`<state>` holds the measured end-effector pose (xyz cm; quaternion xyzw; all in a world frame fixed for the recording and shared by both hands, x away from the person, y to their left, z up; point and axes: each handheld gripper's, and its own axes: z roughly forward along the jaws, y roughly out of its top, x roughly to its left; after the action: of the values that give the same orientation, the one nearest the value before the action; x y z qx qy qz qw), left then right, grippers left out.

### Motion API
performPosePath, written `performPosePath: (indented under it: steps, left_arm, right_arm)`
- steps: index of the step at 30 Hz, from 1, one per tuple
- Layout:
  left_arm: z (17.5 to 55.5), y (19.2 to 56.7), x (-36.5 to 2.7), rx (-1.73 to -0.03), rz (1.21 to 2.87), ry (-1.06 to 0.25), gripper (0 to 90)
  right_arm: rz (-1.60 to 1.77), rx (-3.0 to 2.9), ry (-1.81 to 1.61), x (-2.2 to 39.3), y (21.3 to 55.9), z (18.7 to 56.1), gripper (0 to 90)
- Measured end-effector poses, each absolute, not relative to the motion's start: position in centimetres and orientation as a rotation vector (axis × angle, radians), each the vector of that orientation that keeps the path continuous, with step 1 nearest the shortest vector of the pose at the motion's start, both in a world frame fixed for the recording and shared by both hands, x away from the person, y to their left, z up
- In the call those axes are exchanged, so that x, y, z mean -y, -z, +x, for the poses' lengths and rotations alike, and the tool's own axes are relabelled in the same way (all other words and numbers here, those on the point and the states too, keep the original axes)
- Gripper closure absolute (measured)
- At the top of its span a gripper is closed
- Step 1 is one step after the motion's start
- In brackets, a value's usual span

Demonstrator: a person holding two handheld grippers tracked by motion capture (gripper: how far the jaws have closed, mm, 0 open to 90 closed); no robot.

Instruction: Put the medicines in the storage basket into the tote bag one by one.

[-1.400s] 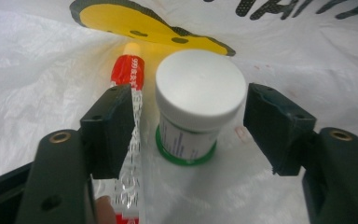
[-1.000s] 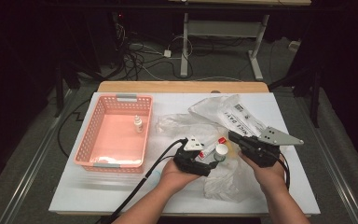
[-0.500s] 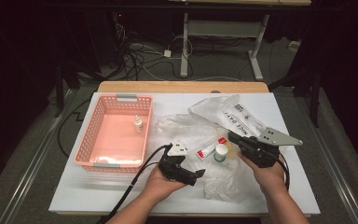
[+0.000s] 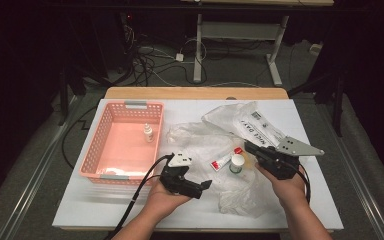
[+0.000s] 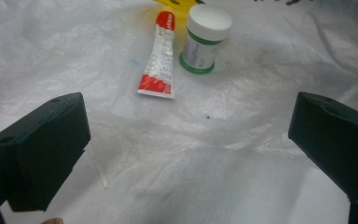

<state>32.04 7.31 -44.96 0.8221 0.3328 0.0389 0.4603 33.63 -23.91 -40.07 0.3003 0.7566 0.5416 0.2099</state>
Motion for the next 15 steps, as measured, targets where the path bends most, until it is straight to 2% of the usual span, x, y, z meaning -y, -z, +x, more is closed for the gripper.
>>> performPosePath:
  steps: [11, 15]
  left_arm:
    - [31.7, 42.5, -10.0, -0.823, 1.977, -0.173, 0.0]
    - [32.0, 41.9, -11.6, -0.875, 1.984, -0.199, 0.0]
  right_arm:
    - [0.836, -2.096, -1.513, 24.2, 39.9, 33.6, 90.0]
    - [0.833, -2.095, -1.512, 24.1, 39.9, 33.6, 90.0]
